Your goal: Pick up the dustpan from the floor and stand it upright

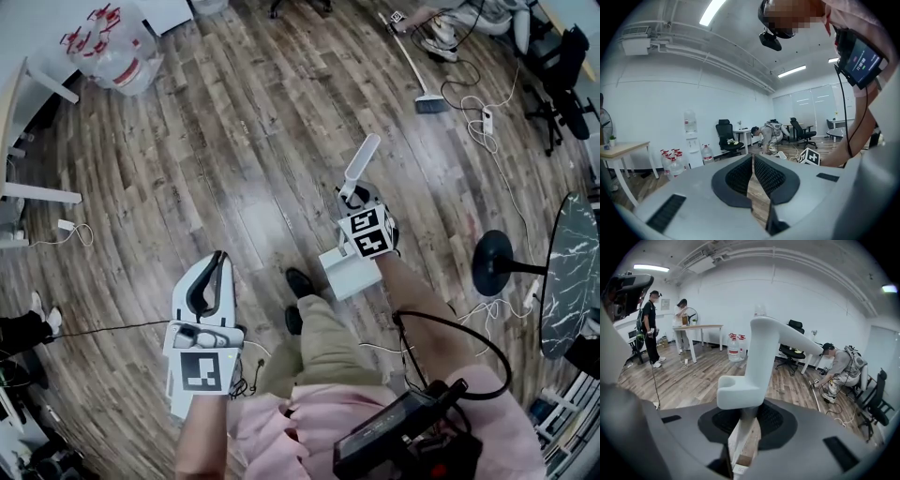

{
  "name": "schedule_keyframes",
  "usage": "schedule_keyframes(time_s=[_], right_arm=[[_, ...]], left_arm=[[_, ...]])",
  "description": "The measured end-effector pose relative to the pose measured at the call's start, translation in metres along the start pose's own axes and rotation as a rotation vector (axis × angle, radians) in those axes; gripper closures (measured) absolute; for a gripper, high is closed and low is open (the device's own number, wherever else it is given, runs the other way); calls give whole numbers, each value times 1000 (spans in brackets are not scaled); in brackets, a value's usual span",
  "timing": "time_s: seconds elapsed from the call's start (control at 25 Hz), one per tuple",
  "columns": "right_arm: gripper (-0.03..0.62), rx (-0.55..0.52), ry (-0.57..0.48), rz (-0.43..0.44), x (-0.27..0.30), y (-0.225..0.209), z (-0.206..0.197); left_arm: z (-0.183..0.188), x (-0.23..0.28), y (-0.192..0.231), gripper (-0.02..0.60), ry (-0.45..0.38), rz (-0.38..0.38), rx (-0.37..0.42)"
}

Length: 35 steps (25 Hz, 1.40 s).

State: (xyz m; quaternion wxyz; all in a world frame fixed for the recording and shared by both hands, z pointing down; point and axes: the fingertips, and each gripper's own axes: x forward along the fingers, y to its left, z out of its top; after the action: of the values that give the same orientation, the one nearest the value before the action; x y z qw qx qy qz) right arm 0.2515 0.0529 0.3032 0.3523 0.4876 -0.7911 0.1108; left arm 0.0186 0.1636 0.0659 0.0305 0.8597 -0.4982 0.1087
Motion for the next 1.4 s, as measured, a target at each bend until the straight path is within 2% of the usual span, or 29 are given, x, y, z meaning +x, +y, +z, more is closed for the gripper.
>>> schedule_keyframes(time_s=[0.24,0.36,0.6,0.76,1.08,1.4], right_arm=[[479,25,-1,-27,-46,16,-19],[464,31,-6,-43,-69,26,-27],[447,22,-2,-49,-116,49,-58],[447,6,10,-59,-137,57,-76],[447,1,31,-88,-172,47,-116],[411,29,50,-51,-200,43,-156]], left_arm=[[-1,-46,-22,558,-2,-14,12],[0,-68,-31,558,-31,-13,0],[-4,-104,-63,558,-56,-52,-10],[-7,-115,-81,558,-69,-77,-23],[3,-121,-132,558,-85,-109,0],[26,-136,-192,558,-96,-113,46]])
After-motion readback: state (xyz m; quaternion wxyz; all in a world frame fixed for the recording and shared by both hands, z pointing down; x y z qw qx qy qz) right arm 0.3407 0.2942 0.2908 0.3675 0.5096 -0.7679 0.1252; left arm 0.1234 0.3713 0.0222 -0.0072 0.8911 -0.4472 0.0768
